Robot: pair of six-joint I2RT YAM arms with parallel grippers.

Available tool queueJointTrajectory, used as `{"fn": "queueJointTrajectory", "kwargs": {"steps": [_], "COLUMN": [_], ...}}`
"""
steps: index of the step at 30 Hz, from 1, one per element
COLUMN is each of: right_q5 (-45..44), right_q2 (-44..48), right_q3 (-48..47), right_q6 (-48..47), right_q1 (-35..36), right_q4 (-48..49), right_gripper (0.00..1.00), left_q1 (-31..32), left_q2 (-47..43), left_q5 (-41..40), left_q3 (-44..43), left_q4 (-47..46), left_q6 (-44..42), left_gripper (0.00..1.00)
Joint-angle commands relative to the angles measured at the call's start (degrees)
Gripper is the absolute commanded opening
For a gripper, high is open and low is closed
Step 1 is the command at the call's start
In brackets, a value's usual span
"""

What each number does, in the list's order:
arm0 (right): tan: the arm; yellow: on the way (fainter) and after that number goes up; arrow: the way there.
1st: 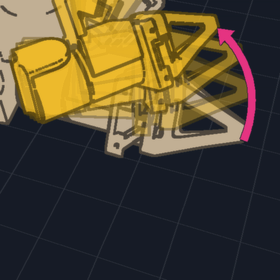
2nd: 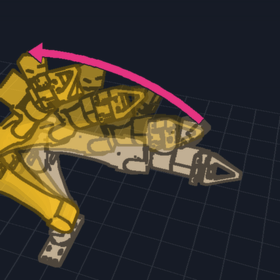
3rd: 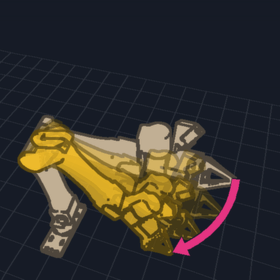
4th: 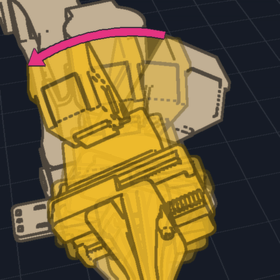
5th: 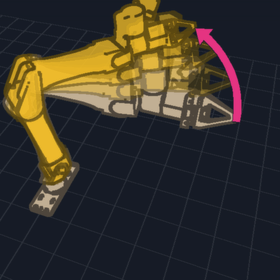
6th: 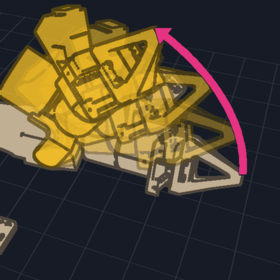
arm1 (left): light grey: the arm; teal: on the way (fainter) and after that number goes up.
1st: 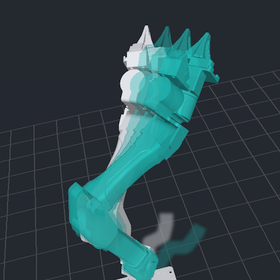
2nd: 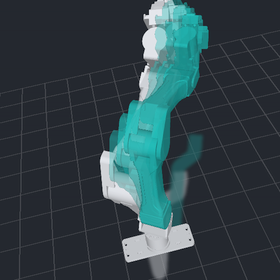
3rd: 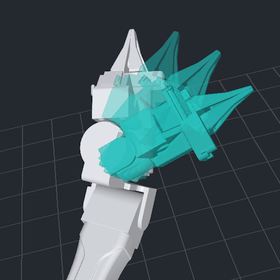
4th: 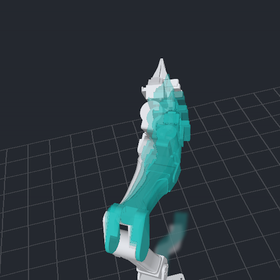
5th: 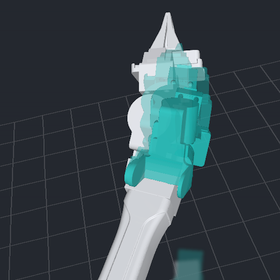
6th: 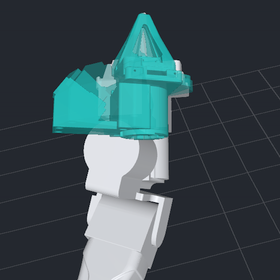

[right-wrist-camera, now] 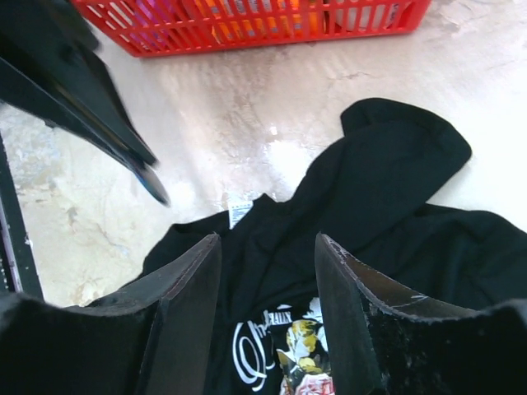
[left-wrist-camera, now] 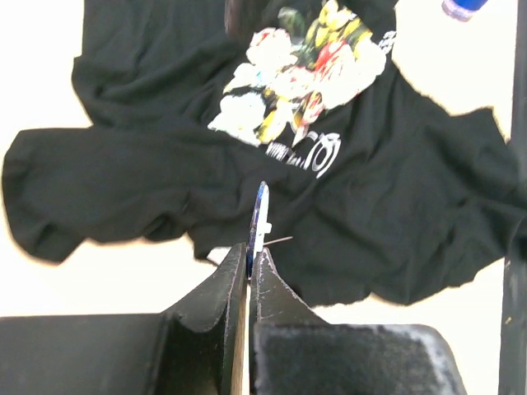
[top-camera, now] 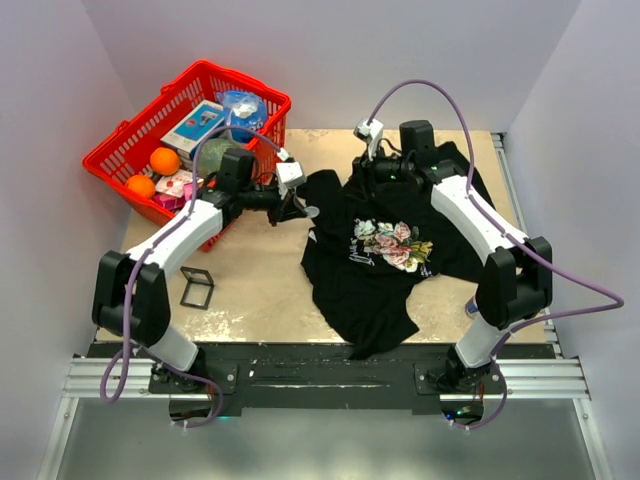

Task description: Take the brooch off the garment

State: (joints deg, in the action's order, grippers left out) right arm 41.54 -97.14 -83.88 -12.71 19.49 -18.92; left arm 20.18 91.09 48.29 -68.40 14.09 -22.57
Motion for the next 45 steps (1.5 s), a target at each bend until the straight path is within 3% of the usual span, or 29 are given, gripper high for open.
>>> {"fn": "queueJointTrajectory", "kwargs": {"steps": [1,8,15,29,45], "right_q5": [2.5,4.8,4.1,4.8,5.0], "right_q2": [2.3,2.0,-0.1,-4.0,-6.7], "right_q3": [0.3,-0.8,-2.9,-5.5,-7.7], "right_q6": [-1.9,-10.8,-13.5,-10.6,-6.4], "right_q1": [0.0,3.9,6.7,8.9,9.6], "right_q4": [-0.1,-4.6,-4.1,-2.3,-0.2], "right_gripper": [0.53,0.56,0.58,0.61,0.59], "left_q1": [-1.0,-1.0,-1.0,-1.0,-1.0], "left_q2": [-4.5,-3.7,0.1,2.9,5.1], "left_q5": [-2.1,-3.6,-2.3,4.5,6.2], "left_q3": [0.6,-1.1,-6.5,-8.2,-9.4], "left_q4": [6.7,4.5,8.1,6.1,5.7], "left_q6": [-6.9,-1.8,0.9,10.9,12.2], "left_gripper": [0.0,0.0,0.0,0.0,0.0]}}
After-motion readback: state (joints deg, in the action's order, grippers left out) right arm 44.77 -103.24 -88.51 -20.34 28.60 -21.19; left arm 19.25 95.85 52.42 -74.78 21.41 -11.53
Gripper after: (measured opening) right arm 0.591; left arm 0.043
